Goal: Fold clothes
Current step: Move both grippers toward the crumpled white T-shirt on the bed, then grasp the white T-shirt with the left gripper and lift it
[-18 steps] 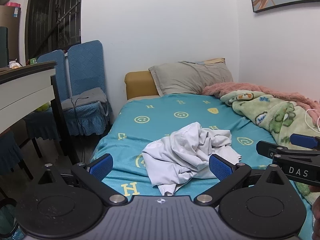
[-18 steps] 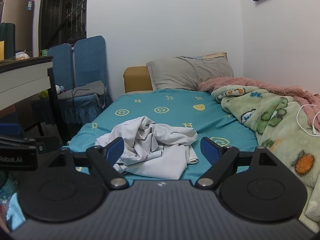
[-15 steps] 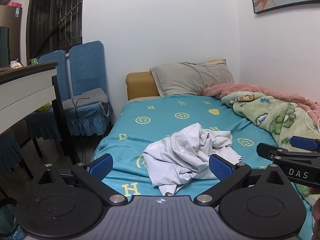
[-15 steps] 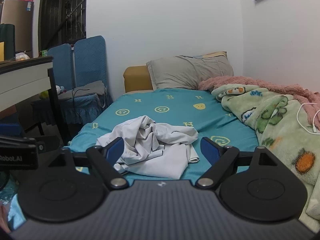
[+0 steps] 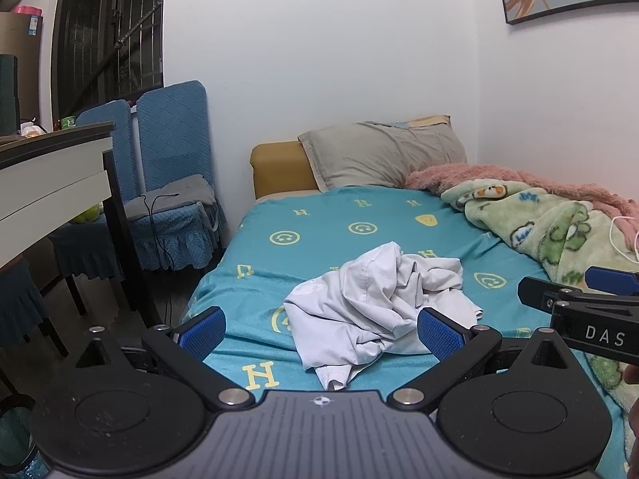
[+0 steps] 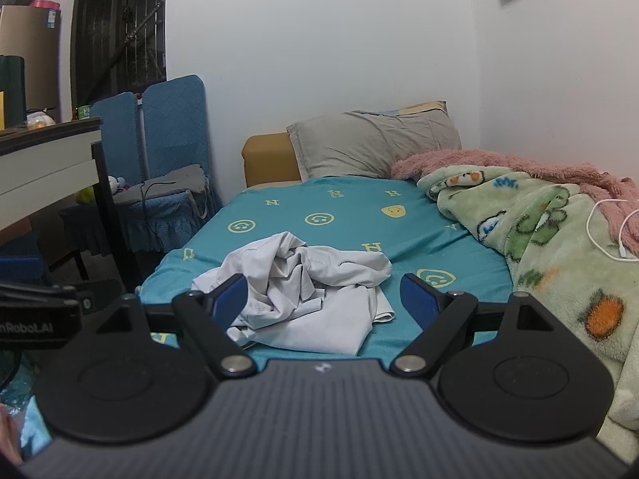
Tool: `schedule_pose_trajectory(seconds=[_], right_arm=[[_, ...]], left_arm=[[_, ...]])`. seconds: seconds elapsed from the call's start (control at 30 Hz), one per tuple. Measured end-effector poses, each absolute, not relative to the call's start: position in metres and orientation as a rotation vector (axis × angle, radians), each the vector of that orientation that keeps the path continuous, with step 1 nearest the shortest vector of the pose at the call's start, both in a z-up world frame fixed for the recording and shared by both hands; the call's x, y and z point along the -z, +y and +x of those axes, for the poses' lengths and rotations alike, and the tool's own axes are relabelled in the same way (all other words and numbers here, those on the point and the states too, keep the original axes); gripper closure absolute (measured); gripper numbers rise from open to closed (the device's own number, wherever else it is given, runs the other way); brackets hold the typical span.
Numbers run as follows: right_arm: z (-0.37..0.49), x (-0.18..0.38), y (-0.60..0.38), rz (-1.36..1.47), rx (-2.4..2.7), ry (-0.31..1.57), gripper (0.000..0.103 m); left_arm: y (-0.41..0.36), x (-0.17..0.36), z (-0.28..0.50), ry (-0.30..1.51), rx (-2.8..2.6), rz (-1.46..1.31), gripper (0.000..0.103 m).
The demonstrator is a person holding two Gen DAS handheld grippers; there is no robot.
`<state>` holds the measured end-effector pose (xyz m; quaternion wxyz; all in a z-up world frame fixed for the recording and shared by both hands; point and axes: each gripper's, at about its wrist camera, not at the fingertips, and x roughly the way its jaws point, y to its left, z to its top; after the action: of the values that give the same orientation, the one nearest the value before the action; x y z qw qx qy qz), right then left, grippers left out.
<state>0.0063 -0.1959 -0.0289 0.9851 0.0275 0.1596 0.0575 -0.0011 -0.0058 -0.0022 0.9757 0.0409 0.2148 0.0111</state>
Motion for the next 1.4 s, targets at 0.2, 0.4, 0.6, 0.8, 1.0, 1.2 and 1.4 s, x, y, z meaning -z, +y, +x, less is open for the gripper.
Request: schedule_pose_trajectory(seconds=[0.2,0.4,0.6,0.8,1.0,1.2,1.4], right_arm=[[0.005,0.03,-0.197,0.07,-0.111,0.329,0.018],[0.007,0.028,-0.202,0.084,-0.105,0.332,0.018],[0.008,0.026,-0.206,0.1,-0.094,0.334,0.018],[0.009,0.024,-0.212,0.119,-0.075,0.34,0.018],[0.008,0.019,-0.218,0.138,-0.062,0.335,0.018],[0.009,0.017,-0.234,0.215,-0.024,0.339,0.018],[0.023,0.027,-0.252,0.265,0.038,0.357,0.018]], left_arm=[[-0.008,0.004,-0.001,0.441,-0.017,0.083,0.0],[-0.008,0.006,-0.002,0.446,-0.005,0.073,0.0],[-0.007,0.011,0.001,0.462,0.004,0.062,0.0],[-0.006,0.015,0.004,0.479,0.003,0.052,0.0],[-0.011,0.02,0.007,0.489,0.009,0.062,0.0],[-0.02,0.04,0.054,0.571,0.045,0.028,0.0],[-0.033,0.068,0.133,0.643,0.103,-0.006,0.002]])
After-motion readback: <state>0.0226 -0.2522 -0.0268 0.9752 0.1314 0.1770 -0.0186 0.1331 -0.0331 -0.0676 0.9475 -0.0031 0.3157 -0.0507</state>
